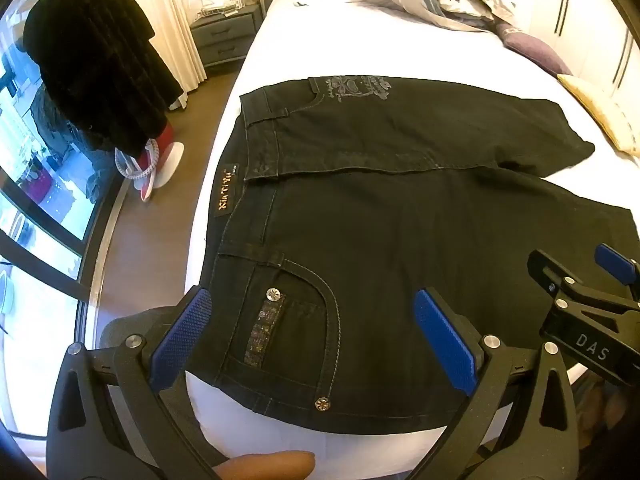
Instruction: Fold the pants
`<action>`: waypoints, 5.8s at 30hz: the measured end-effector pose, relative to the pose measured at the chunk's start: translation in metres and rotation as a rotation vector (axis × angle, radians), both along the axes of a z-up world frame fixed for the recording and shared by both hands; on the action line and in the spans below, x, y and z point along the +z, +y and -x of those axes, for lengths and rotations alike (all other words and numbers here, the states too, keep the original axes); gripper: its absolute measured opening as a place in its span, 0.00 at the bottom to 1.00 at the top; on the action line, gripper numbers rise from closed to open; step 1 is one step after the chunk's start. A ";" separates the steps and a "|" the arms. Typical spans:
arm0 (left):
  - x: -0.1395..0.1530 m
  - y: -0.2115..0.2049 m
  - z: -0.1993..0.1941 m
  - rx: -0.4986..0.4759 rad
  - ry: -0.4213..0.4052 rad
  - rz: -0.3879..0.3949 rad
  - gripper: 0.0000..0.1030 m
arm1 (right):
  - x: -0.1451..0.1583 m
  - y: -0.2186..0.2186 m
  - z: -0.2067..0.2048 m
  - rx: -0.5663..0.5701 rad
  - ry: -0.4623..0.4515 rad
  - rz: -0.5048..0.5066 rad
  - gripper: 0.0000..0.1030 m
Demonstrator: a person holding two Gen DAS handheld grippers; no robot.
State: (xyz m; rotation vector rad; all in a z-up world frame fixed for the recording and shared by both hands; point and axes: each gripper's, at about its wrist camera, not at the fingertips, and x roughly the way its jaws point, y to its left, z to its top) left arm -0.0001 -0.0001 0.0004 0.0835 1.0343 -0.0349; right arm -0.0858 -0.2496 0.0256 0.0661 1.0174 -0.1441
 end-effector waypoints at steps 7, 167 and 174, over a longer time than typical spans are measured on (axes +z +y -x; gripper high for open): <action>0.001 -0.001 0.000 -0.002 -0.003 -0.007 1.00 | 0.000 0.001 0.001 -0.001 -0.004 -0.005 1.00; -0.002 0.050 -0.292 -0.748 0.005 0.004 0.03 | -0.017 0.010 -0.329 0.902 0.226 -0.094 0.07; 0.011 0.042 -0.247 -0.763 -0.005 0.002 0.03 | -0.013 -0.023 -0.286 0.641 0.200 -0.470 0.07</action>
